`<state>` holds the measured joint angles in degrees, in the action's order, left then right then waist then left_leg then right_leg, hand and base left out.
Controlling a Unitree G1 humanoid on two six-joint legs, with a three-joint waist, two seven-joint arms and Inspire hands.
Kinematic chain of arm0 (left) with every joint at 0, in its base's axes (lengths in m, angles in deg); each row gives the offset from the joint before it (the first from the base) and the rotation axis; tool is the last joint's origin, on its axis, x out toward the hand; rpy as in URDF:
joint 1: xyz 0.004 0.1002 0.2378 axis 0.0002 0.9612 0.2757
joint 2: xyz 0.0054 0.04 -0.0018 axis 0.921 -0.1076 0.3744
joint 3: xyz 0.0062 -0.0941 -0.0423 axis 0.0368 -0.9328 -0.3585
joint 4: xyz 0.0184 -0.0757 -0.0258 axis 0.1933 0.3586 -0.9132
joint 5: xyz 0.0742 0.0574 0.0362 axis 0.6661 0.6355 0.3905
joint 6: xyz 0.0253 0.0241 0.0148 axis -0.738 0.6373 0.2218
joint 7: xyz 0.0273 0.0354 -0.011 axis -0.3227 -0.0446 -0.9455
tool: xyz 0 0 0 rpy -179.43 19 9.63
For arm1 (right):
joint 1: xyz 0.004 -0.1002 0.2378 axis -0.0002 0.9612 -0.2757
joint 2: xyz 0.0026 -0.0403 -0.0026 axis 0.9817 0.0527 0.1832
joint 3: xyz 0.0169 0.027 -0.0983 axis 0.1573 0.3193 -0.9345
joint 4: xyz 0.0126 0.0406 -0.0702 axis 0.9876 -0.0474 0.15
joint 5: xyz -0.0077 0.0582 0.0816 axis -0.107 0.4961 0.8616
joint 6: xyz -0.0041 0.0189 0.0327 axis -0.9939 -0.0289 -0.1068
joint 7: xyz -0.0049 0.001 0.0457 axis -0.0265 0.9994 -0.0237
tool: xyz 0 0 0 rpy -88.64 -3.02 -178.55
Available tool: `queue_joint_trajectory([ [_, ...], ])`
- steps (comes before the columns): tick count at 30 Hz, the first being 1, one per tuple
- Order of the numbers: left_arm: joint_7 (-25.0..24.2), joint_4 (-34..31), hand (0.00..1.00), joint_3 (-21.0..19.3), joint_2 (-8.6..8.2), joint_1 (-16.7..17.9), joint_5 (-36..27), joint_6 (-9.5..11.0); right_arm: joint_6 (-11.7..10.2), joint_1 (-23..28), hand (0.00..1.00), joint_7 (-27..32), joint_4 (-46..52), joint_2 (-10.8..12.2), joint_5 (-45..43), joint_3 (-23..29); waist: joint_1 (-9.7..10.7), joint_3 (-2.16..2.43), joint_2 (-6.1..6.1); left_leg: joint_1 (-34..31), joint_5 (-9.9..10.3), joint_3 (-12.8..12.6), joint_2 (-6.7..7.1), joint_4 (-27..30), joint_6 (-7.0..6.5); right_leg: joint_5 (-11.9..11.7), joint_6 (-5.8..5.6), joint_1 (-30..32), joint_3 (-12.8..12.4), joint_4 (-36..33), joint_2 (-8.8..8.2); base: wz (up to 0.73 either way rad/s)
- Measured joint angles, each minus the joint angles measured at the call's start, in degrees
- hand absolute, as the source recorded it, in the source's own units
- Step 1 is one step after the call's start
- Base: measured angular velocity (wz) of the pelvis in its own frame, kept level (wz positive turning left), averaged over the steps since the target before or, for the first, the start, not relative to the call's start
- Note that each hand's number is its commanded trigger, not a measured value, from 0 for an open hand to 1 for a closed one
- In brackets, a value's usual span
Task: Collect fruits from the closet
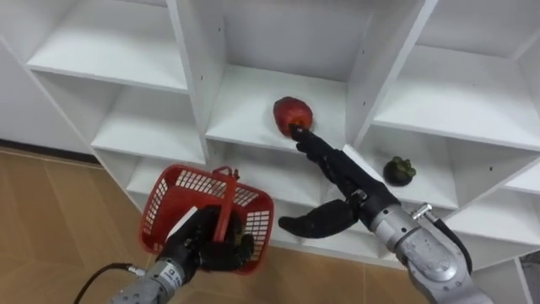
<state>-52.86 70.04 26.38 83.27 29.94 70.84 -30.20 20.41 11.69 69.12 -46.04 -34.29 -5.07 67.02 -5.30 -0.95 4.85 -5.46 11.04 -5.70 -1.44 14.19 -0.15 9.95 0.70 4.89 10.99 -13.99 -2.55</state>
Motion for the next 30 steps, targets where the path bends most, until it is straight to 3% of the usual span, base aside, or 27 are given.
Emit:
queue_joint_trajectory([
  [18, 1.0, 5.6, 1.0, -1.2, -1.16, -0.4, 2.2, 0.3, -0.8, -2.8, 0.0, 6.4, 5.9, 0.3, -0.2, 0.4, 0.5, 0.02, 0.26, -0.4, 0.0, 1.6, 0.13, -0.3, -0.01, 0.0, -0.01, -0.4, 2.1, 0.3, -0.2, 0.03],
  [24, 1.0, 6.7, 1.0, -1.3, -1.27, -0.4, 4.1, 0.5, -4.8, -4.1, 0.0, 11.0, 5.7, 0.4, -0.2, 1.0, 0.4, -0.06, 0.16, -0.9, 0.0, 3.0, 0.1, 0.4, 0.01, 0.0, -0.01, -0.9, 3.4, 0.3, -0.31, 0.12],
  [30, 1.1, 6.6, 1.0, -1.8, -1.49, -0.5, 6.1, 0.5, -5.6, -4.8, 0.0, 15.6, 3.3, 0.2, -0.1, 1.1, 0.2, -0.16, 0.07, -1.7, 0.0, 3.5, 0.31, 0.6, 0.0, 0.0, -0.01, -1.0, 4.3, 0.4, -0.35, 0.06],
])
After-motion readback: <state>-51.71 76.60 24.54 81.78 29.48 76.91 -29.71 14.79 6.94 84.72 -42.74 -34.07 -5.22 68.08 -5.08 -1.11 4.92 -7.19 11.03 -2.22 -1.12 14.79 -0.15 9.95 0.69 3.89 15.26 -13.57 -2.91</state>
